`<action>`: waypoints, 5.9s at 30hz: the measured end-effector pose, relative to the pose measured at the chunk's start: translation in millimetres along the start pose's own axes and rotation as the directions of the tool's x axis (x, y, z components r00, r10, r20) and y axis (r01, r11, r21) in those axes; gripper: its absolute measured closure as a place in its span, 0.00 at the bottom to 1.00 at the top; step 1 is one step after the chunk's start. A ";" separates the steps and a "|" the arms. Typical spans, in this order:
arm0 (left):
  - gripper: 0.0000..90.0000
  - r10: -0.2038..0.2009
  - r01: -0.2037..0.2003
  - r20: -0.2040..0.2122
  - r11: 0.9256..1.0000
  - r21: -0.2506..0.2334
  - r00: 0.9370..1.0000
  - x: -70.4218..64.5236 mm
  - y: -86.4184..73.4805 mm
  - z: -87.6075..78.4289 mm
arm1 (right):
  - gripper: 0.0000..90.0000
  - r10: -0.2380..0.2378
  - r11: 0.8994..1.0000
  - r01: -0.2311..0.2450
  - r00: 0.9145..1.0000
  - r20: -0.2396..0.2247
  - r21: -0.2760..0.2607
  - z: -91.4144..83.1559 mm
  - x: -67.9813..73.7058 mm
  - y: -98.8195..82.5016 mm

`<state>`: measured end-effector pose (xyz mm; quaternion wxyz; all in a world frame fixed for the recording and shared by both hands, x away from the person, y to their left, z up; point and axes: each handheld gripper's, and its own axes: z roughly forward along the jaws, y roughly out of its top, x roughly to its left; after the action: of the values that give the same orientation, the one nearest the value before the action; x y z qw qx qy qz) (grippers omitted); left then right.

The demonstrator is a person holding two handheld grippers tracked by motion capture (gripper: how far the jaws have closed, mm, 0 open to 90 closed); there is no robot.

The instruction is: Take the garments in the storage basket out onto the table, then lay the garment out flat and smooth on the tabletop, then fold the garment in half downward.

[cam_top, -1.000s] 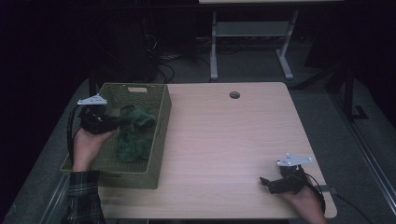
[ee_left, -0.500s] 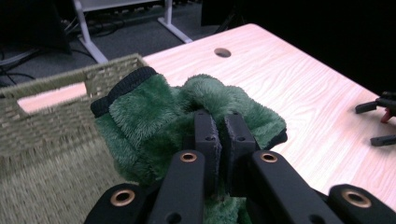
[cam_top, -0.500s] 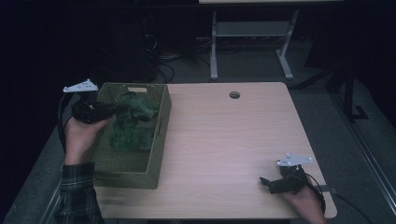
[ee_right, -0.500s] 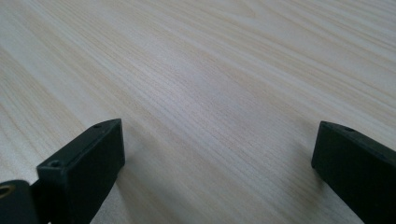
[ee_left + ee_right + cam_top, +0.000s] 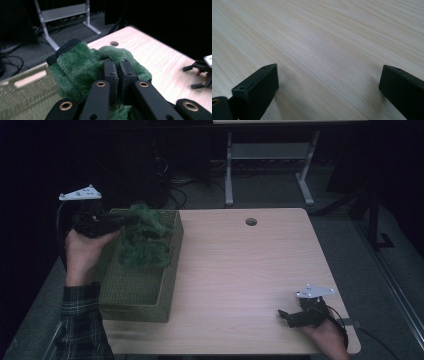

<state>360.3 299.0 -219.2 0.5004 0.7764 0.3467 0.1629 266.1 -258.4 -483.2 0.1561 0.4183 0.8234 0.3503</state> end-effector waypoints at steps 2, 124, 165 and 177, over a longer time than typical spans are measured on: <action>0.96 0.013 -0.013 0.002 1.000 -0.001 1.000 -3.1 6.0 0.4 | 0.02 0.000 1.000 0.000 1.000 0.000 0.001 -0.1 0.0 0.0; 0.60 0.052 -0.150 0.404 0.965 0.215 0.913 -205.9 -117.3 244.9 | 0.02 -0.007 1.000 0.007 1.000 -0.007 0.002 -0.1 0.3 -0.1; 0.98 0.028 -0.112 0.311 0.961 0.254 0.950 -186.1 -149.6 268.3 | 0.28 -0.008 0.998 0.000 0.991 -0.136 -0.060 10.9 19.6 24.5; 0.98 0.022 -0.096 0.337 0.974 0.204 0.941 -186.9 -136.6 255.5 | 0.73 0.000 0.999 -0.007 0.988 -0.155 -0.039 19.8 17.3 30.6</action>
<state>330.2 33.6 -437.2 0.4587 0.8529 0.2493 0.0055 284.3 -223.4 -474.9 0.0992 0.3880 0.8252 0.3984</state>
